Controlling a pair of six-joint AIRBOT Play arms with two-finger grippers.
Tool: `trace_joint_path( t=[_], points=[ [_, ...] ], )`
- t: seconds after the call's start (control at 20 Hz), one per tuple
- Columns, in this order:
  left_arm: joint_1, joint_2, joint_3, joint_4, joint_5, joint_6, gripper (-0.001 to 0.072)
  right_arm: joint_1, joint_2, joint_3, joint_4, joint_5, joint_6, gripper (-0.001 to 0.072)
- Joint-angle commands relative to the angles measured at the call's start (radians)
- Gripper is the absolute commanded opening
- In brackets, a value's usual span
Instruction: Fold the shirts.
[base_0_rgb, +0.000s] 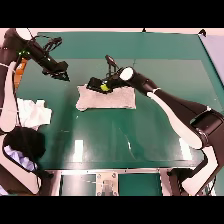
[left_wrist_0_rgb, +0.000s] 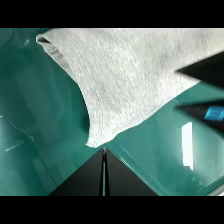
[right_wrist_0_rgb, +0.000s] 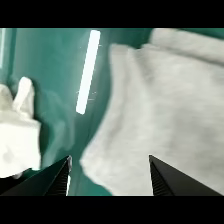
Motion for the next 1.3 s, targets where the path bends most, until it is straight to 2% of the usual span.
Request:
trace_joint_path(
  t=[0.0,0.15,0.25,0.35,0.45,0.7,0.75,0.8,0.85,1.05,1.25],
  points=[
    [0.006,0.002,0.0,0.004,-0.018,0.025,0.0025,-0.179,0.054,-0.003,-0.054,0.194,0.001,0.0545],
    [0.006,0.002,0.0,0.004,-0.018,0.031,0.0025,-0.393,0.106,-0.02,-0.148,0.394,0.013,0.0546],
    [0.006,0.002,0.0,0.004,-0.015,0.031,0.0025,-0.483,0.109,-0.085,-0.158,0.438,0.013,0.0546],
    [0.006,0.002,0.0,0.004,-0.005,0.024,0.0025,-0.503,0.105,-0.209,-0.122,0.381,0.001,0.0546],
    [0.006,0.002,0.0,0.004,0.0,0.024,0.0025,-0.482,0.068,-0.3,-0.028,0.32,-0.06,0.0546],
    [0.006,0.002,0.0,0.004,0.002,0.001,0.0025,-0.413,-0.052,-0.316,0.25,0.282,-0.211,0.0543],
    [0.006,0.002,0.0,0.004,0.002,0.0,0.0025,-0.409,-0.054,-0.314,0.307,0.278,-0.25,0.0368],
    [0.006,0.002,0.0,0.004,0.001,-0.003,0.0025,-0.41,-0.053,-0.3,0.351,0.285,-0.29,0.0051],
    [0.006,0.002,0.0,0.004,0.001,-0.004,0.0025,-0.421,-0.053,-0.27,0.359,0.301,-0.285,0.001],
    [0.006,0.002,0.0,0.004,-0.01,-0.013,0.0025,-0.571,0.047,-0.205,0.348,0.33,-0.272,0.0007],
    [0.006,0.002,0.0,0.004,-0.01,-0.013,0.0025,-0.916,0.222,-0.214,0.134,0.432,-0.175,0.0007]
  ],
)
